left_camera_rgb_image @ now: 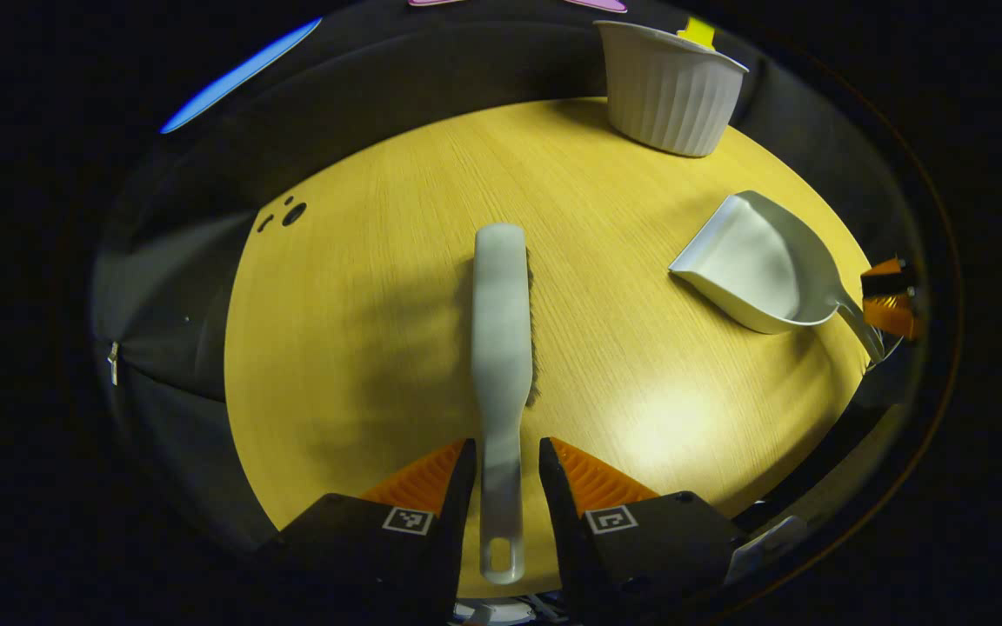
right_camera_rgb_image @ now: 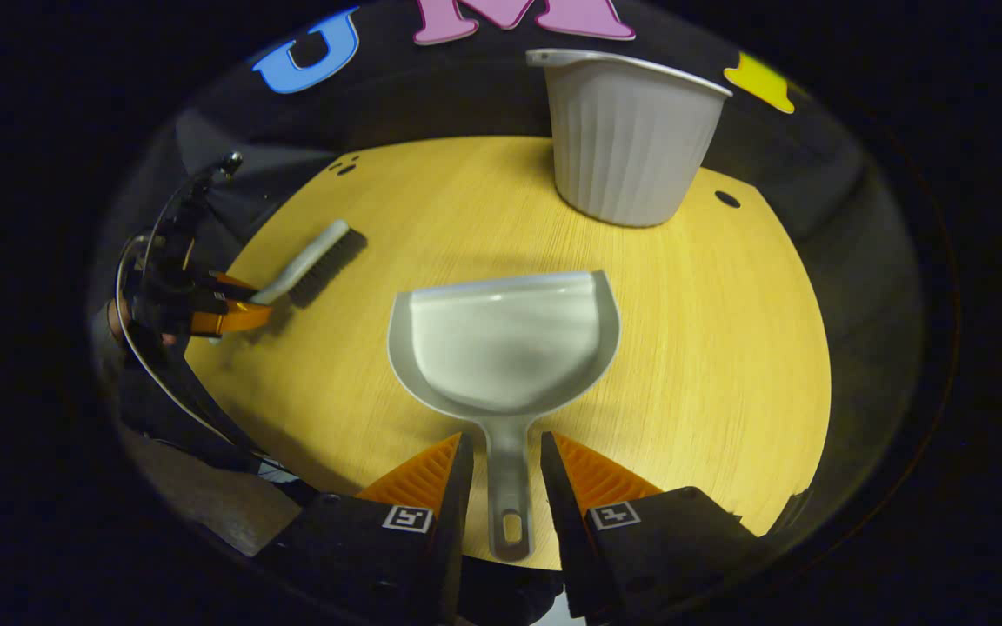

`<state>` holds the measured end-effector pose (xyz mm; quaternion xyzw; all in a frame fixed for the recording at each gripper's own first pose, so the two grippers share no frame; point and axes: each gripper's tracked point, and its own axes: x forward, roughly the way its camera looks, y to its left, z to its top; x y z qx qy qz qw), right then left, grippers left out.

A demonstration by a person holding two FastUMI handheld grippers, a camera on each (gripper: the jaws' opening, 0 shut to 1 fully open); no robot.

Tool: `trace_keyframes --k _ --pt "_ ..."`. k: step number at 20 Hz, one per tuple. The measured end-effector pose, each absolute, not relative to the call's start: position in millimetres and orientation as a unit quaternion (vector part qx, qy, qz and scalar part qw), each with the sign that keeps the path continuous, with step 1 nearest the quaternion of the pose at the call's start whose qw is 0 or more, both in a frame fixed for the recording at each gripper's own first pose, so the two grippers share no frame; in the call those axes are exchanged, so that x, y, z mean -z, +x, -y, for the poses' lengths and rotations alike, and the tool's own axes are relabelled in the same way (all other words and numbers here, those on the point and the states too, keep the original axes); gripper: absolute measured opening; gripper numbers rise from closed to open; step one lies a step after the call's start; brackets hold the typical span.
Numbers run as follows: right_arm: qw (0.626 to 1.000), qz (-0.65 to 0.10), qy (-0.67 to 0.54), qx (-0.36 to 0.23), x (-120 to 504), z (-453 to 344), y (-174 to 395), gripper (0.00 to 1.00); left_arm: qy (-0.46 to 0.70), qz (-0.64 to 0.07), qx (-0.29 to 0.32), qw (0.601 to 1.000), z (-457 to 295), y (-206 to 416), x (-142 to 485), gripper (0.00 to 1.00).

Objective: Pick up the small broom and dustpan from the desktop, sweep the trash into the dustpan with the broom, and then empty the trash into the garbage bin.

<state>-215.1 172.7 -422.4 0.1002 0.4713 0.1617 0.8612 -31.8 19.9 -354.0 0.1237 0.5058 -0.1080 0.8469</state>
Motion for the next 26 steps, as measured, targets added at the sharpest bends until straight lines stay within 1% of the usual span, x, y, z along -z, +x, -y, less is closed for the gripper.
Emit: trace_keyframes --k 2,5,7,10,13,15,18,20,21,22,23,26 --pt "0.889 -0.418 0.113 -0.150 381.1 -163.6 -198.6 0.51 0.117 -0.461 0.108 0.873 -15.9 -26.6 323.1 0.49" --pt "0.930 -0.320 0.117 -0.135 314.5 -151.4 -170.5 0.50 0.083 -0.335 0.106 0.933 -3.3 -1.6 251.6 0.49" --pt "0.951 -0.258 0.117 -0.123 272.8 -146.0 -154.1 0.50 0.047 -0.249 0.107 0.961 8.0 10.6 192.6 0.49" --pt "0.973 -0.180 0.103 -0.104 222.2 -135.4 -136.7 0.50 0.017 -0.159 0.105 0.982 16.8 15.2 121.3 0.49" --pt "0.982 -0.137 0.091 -0.096 191.1 -128.0 -124.9 0.50 0.002 -0.096 0.101 0.990 23.5 10.5 74.4 0.49" --pt "0.982 -0.122 0.102 -0.105 180.5 -128.8 -126.6 0.50 -0.001 -0.076 0.094 0.993 27.2 5.9 54.4 0.48" --pt "0.980 -0.114 0.101 -0.127 183.6 -125.0 -125.0 0.49 0.004 -0.084 0.068 0.994 34.2 -0.3 61.9 0.48" --pt "0.978 -0.117 0.093 -0.147 188.0 -122.9 -120.9 0.47 0.000 -0.087 0.046 0.995 39.4 -5.6 63.0 0.48" --pt "0.975 -0.120 0.090 -0.162 189.0 -123.2 -120.4 0.43 -0.001 -0.089 0.036 0.995 40.2 -10.6 63.4 0.48" --pt "0.973 -0.119 0.084 -0.176 189.3 -123.0 -120.4 0.51 0.000 -0.091 0.026 0.995 42.8 -15.0 64.1 0.49" --pt "0.972 -0.119 0.078 -0.185 190.8 -121.7 -117.8 0.47 0.001 -0.093 0.017 0.996 43.5 -19.8 63.3 0.48" --pt "0.967 -0.119 0.074 -0.213 194.0 -120.6 -119.2 0.47 -0.006 -0.098 -0.004 0.995 49.2 -28.6 66.4 0.48"
